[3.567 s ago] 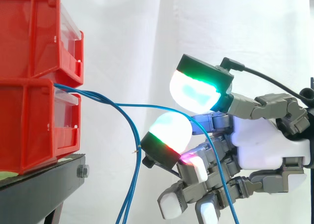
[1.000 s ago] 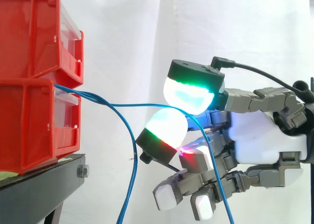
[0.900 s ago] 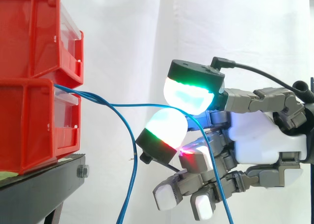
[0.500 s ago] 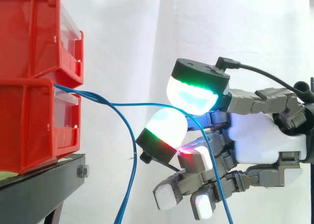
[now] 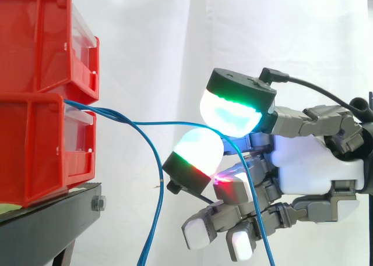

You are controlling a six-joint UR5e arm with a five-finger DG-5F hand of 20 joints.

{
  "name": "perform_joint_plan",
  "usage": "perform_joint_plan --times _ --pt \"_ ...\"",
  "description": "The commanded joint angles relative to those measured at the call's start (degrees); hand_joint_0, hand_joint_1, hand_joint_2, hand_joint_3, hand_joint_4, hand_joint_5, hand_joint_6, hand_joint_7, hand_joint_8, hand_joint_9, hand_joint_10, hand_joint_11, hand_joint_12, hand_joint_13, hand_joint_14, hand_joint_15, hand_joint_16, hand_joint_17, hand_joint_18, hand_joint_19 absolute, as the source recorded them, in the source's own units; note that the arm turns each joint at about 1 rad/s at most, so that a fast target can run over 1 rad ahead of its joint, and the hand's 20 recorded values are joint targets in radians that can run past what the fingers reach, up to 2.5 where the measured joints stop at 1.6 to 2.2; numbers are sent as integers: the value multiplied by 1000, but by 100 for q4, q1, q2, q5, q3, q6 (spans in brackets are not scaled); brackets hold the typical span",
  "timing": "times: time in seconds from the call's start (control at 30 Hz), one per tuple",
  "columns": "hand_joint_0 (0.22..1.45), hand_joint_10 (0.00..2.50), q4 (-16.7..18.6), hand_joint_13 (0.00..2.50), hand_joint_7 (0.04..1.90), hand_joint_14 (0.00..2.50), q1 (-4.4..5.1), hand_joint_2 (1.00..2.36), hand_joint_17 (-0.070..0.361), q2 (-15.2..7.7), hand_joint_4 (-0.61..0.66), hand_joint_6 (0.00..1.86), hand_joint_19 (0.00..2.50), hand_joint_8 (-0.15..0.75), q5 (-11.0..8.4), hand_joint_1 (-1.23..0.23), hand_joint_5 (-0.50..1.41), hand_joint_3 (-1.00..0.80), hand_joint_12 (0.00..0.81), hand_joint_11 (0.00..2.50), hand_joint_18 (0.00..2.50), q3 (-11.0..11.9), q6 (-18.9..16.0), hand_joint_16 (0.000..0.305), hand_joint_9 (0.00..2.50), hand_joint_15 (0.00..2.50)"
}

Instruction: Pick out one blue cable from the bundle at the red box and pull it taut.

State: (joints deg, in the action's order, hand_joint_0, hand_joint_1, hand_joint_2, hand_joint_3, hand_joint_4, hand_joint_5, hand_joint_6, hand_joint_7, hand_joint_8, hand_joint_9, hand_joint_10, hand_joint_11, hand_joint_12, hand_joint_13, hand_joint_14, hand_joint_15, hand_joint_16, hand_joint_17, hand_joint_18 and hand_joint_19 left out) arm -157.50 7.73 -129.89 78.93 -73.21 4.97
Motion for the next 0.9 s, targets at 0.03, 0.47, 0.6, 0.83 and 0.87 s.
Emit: perform_joint_plan --times 0.03,0.47,0.6,0.83,0.87 --pt "575 30 0 747 816 19 0 1000 97 -2 20 953 670 221 0 -587 -155 -500 308 899 764 0 4 43 1112 466" --pt "574 30 0 745 866 20 0 1000 97 -2 16 931 671 223 0 -604 -144 -500 306 889 764 0 4 43 1113 458" --pt "603 27 0 756 907 19 0 1005 93 -2 -22 940 664 219 0 -658 -135 -435 300 896 766 0 4 42 1125 457" --pt "629 28 0 775 951 18 0 1017 92 -2 -60 954 647 211 0 -787 -123 -283 290 896 786 0 -5 41 1152 458" --pt "632 28 9 774 953 18 0 1017 92 -2 -66 955 646 210 0 -789 -122 -278 290 900 790 0 -5 41 1156 459"
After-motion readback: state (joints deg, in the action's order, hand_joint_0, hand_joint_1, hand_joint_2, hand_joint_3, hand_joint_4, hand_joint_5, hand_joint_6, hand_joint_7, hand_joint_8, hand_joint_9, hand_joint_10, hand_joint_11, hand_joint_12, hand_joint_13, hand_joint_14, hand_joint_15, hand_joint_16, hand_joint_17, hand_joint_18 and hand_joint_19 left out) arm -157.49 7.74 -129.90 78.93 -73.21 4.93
